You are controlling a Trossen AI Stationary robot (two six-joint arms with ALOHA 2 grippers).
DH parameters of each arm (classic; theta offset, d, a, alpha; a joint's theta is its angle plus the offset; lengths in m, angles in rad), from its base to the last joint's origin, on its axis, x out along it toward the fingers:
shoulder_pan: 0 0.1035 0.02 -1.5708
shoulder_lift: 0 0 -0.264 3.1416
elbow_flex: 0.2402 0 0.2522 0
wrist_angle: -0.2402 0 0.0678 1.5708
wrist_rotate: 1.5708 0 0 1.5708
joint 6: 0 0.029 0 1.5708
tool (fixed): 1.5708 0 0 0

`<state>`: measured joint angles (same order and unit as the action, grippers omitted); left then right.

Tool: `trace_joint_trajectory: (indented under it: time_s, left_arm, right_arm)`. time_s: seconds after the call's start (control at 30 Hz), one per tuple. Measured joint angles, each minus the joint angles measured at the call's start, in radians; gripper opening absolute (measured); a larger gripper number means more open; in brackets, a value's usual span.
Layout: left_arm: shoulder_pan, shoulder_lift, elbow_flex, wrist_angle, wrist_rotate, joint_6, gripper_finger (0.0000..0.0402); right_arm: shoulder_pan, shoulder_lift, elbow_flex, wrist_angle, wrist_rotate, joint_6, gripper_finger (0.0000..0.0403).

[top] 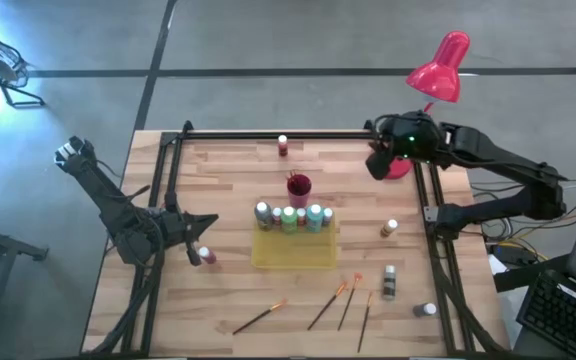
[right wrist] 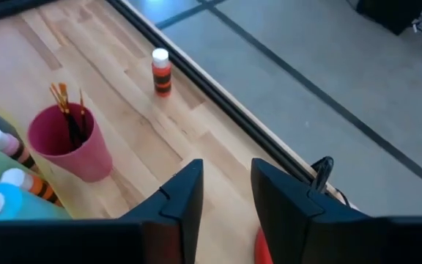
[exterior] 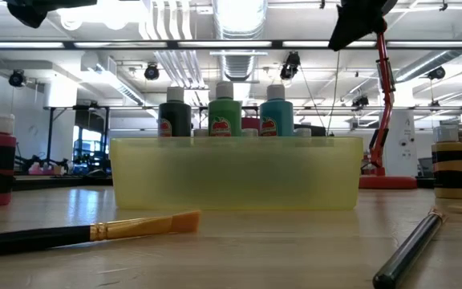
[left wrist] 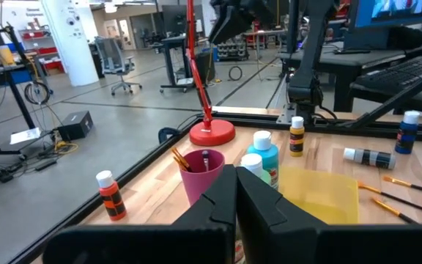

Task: Pick & Place Paint Supplies
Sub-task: Put the small orange paint bottle into the yellow bin

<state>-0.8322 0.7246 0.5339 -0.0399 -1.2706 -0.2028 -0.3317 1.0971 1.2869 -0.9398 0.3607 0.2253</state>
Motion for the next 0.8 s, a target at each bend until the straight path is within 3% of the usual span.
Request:
trace_joint_trajectory:
  time_s: [0.27, 0.47, 0.63, 0.8]
  left_arm:
    - [0.085, -0.014, 0.043, 0.003, 0.010, 0.011, 0.0012]
    - [0.296, -0.021, 0.183, -0.059, 0.180, 0.172, 0.0078]
    - [0.569, -0.009, 0.336, -0.281, 0.394, 0.106, 0.0153]
    - [0.925, 0.061, 0.443, -0.382, 0.747, 0.082, 0.0195]
  right_arm:
    - [0.000, -0.050, -0.001, 0.001, -0.002, 0.000, 0.0083]
    - [0.000, -0.050, -0.001, 0.001, -0.002, 0.000, 0.0061]
    - [0.000, -0.043, -0.001, 0.001, -0.002, 0.000, 0.0048]
    - [0.000, -0.033, -0.001, 0.001, -0.002, 0.000, 0.0038]
